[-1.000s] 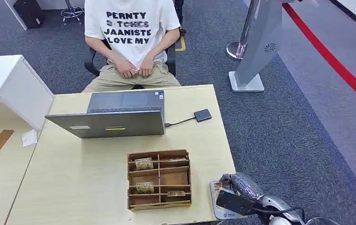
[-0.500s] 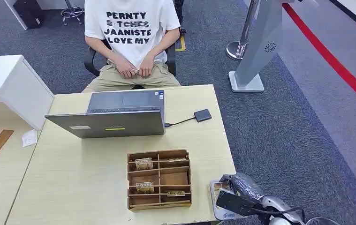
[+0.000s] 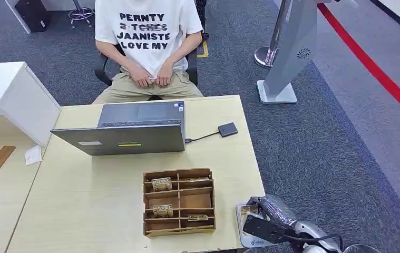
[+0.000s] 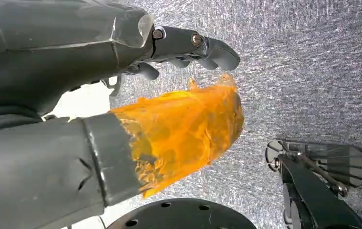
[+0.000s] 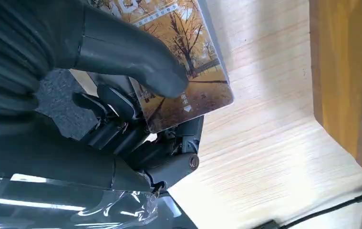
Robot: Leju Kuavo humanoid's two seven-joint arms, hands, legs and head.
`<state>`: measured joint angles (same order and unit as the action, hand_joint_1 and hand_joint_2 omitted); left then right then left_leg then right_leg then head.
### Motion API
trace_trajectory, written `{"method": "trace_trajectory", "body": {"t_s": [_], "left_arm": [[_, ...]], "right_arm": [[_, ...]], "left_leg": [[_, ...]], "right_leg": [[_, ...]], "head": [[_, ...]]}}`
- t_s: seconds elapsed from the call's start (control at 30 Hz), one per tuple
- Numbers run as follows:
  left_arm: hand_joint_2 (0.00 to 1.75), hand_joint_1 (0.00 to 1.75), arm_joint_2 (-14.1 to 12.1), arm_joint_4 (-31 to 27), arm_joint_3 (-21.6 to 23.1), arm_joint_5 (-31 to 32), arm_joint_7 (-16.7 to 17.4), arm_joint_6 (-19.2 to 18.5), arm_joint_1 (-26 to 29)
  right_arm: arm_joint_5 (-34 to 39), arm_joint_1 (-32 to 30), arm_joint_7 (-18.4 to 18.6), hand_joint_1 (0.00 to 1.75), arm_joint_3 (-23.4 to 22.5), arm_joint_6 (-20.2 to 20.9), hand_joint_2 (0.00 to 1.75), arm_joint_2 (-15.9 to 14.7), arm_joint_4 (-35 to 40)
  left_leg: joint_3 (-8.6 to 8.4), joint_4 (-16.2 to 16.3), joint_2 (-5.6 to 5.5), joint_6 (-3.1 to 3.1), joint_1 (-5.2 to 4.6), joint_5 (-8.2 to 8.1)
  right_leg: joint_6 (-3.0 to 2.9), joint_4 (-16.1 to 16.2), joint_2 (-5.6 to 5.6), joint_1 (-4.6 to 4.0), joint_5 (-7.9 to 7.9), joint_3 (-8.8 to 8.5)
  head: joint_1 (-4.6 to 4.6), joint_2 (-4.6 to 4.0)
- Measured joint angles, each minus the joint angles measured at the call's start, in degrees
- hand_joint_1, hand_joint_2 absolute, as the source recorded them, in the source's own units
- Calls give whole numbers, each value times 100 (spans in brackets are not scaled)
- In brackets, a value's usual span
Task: Pass the card to the sensor for recognition and then transmit it.
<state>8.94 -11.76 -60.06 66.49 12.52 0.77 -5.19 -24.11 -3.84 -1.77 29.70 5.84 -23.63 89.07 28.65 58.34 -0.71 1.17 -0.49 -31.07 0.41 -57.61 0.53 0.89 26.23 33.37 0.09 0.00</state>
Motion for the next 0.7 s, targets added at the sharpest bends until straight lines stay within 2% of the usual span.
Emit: {"method": "trace_trajectory", "body": {"t_s": [0.17,0.3,0.47,0.6,0.7], "left_arm": [[0,0,2,0,0,-2,0,2,0],[0,0,9,0,0,-18,-13,11,0],[0,0,26,0,-2,-33,-46,17,2],[0,0,35,0,-2,-13,-59,20,2],[0,0,35,0,-2,-4,-63,17,2]], "right_arm": [[-8,-43,-37,175,-4,-174,175,4,22],[-70,-173,-280,175,-125,-706,175,228,173],[278,-379,-717,175,-557,-1150,175,854,571],[608,-514,-1133,175,-925,-1250,175,1275,962],[712,-574,-1266,175,-1143,-1292,175,1503,1173]], "left_leg": [[1,0,-1,0,0,0],[2,0,1,0,1,0],[3,-1,-1,-1,1,0],[3,-1,0,-1,3,0],[3,-1,0,-1,3,1]], "right_leg": [[0,0,-1,0,0,0],[0,0,4,0,0,1],[0,-1,-1,-2,1,2],[0,-1,0,-2,1,2],[0,-1,0,-2,1,1]], "head": [[0,0],[-2,0],[0,0],[0,0],[0,0]]}}
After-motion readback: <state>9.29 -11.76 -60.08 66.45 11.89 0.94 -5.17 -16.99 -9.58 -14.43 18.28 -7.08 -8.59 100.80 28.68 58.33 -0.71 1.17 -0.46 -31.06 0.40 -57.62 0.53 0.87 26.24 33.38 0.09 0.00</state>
